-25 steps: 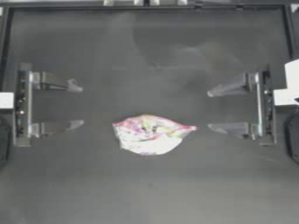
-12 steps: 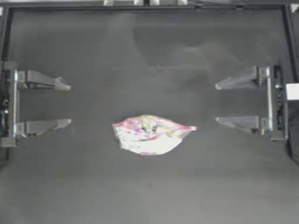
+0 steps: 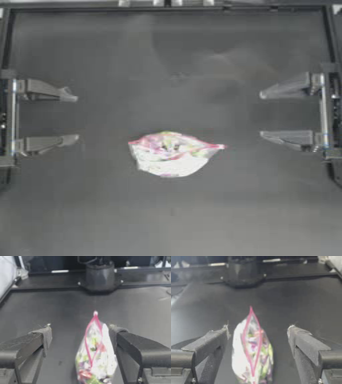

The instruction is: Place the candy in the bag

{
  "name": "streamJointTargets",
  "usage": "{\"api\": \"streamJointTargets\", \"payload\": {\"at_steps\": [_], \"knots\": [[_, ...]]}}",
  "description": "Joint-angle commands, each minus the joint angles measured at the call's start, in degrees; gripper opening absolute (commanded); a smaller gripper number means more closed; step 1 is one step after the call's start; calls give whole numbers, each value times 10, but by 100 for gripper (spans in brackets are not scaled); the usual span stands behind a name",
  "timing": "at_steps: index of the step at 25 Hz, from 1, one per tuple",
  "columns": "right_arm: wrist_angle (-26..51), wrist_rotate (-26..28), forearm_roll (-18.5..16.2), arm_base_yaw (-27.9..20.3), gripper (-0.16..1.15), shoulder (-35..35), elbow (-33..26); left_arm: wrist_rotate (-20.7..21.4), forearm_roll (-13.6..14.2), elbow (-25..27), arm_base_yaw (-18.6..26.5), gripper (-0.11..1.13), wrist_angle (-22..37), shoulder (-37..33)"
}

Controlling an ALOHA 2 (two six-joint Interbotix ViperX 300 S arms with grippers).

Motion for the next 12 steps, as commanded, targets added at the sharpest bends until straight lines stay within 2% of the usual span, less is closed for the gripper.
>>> {"api": "streamJointTargets", "payload": {"at_steps": [1, 12], "knots": [[-4, 0, 2, -1, 99, -8, -4, -1, -1, -3, 1, 98, -4, -9], [-4, 0, 4, -1, 99, -29, 10, -1, -1, 14, 1, 98, -1, -48]]}}
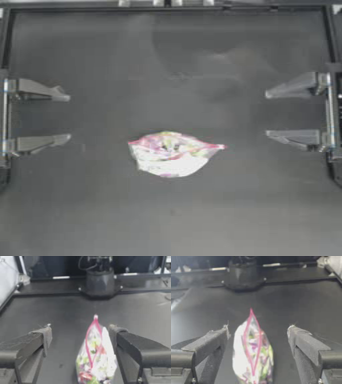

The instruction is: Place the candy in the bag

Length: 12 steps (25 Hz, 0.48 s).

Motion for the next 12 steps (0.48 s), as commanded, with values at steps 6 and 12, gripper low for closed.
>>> {"api": "streamJointTargets", "payload": {"at_steps": [6, 12], "knots": [[-4, 0, 1, -1, 99, -13, -2, 0, -1, 8, 1, 98, 0, -30], [-4, 0, -2, -1, 99, -14, -2, -1, -1, 18, 4, 98, -1, -47]]}}
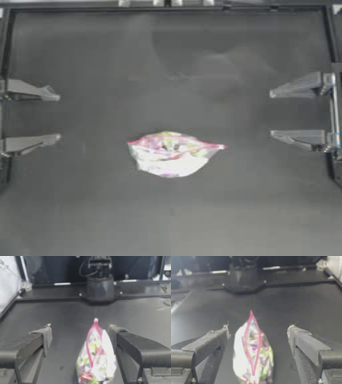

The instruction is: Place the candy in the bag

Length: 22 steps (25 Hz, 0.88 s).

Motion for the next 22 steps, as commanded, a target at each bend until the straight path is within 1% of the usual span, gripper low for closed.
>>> {"api": "streamJointTargets", "payload": {"at_steps": [1, 8, 14, 22], "knots": [[-4, 0, -2, -1, 99, 2, -8, -1, 0, -5, 3, 98, -2, -3], [-4, 0, -3, -1, 99, -15, -9, -1, 0, -5, 7, 98, -3, -14], [-24, -1, -3, -6, 99, -33, -3, -1, 0, -8, 9, 98, -3, -14], [-43, -4, -4, -11, 99, -35, 2, -1, -1, -9, 11, 98, -11, -15]]}}
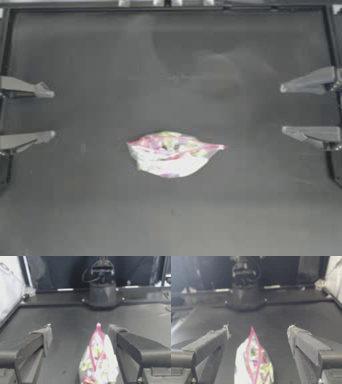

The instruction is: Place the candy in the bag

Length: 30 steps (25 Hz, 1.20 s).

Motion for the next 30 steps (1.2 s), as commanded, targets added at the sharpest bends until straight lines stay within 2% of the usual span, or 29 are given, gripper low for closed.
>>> {"api": "streamJointTargets", "payload": {"at_steps": [1, 15, 22, 30], "knots": [[-7, -3, -2, -2, 99, 3, -4, -1, -1, -11, 1, 98, -8, 3], [-8, 0, 5, -14, 99, -33, 27, -21, -6, 27, 0, 99, -9, -33], [-19, 0, 13, -14, 99, -42, 40, -39, -6, 40, -15, 99, -9, -58], [-36, 1, 18, -14, 99, -43, 48, -40, -6, 52, -32, 99, -9, -59]]}}
